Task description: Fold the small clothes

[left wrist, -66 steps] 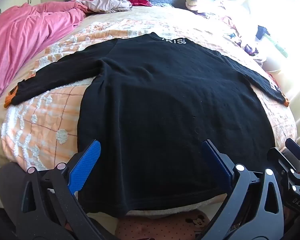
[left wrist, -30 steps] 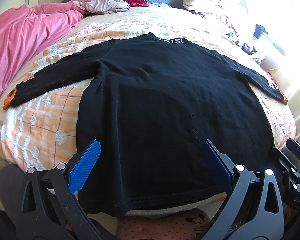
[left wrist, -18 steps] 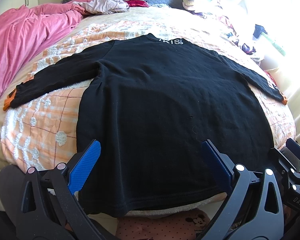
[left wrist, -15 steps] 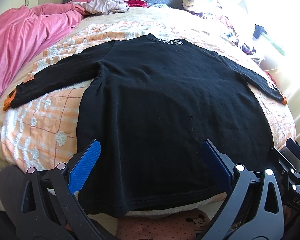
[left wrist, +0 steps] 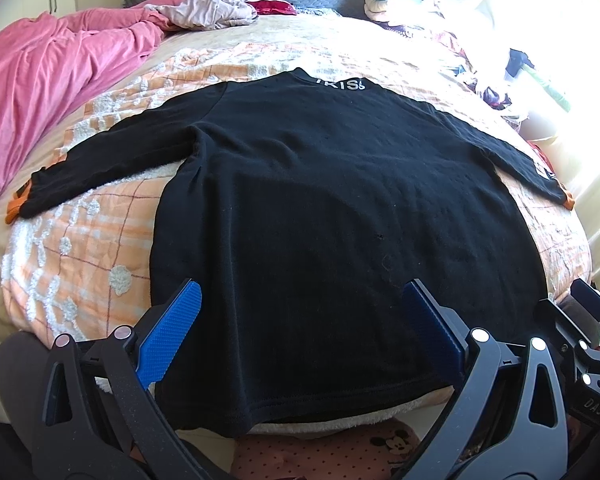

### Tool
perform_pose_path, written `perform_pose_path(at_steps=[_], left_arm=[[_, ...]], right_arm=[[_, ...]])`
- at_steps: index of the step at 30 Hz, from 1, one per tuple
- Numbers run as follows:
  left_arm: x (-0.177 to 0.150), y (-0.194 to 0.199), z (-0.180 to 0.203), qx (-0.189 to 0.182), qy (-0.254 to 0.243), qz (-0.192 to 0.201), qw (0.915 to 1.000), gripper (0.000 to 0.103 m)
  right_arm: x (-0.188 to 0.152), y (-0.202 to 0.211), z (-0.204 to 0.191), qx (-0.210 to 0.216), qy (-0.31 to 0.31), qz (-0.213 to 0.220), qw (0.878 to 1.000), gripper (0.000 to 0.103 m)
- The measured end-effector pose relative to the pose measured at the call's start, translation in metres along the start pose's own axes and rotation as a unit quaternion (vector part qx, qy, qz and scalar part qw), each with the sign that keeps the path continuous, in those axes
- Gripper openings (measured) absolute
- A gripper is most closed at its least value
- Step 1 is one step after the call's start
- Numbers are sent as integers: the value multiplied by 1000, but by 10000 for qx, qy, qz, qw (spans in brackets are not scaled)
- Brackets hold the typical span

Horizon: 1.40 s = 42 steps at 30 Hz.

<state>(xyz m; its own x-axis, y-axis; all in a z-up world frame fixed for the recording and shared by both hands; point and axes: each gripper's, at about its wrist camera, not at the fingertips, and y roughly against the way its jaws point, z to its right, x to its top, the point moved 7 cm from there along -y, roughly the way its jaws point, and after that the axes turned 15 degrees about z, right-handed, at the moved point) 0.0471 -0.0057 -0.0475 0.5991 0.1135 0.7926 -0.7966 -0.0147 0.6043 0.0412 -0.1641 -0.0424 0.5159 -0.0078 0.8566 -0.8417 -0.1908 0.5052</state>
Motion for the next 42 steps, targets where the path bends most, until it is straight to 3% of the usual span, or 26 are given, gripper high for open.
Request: perform_pose_path(at_steps=[18,42], left_arm=[[4,-23,2,-1,5,-41,10000,95],[59,-72,-10,51,196,-18,9998,95]], right_arm=[[22,-24,10,-4,46,-12,10000,99],[97,-92,20,88,-204,78,9997,99]])
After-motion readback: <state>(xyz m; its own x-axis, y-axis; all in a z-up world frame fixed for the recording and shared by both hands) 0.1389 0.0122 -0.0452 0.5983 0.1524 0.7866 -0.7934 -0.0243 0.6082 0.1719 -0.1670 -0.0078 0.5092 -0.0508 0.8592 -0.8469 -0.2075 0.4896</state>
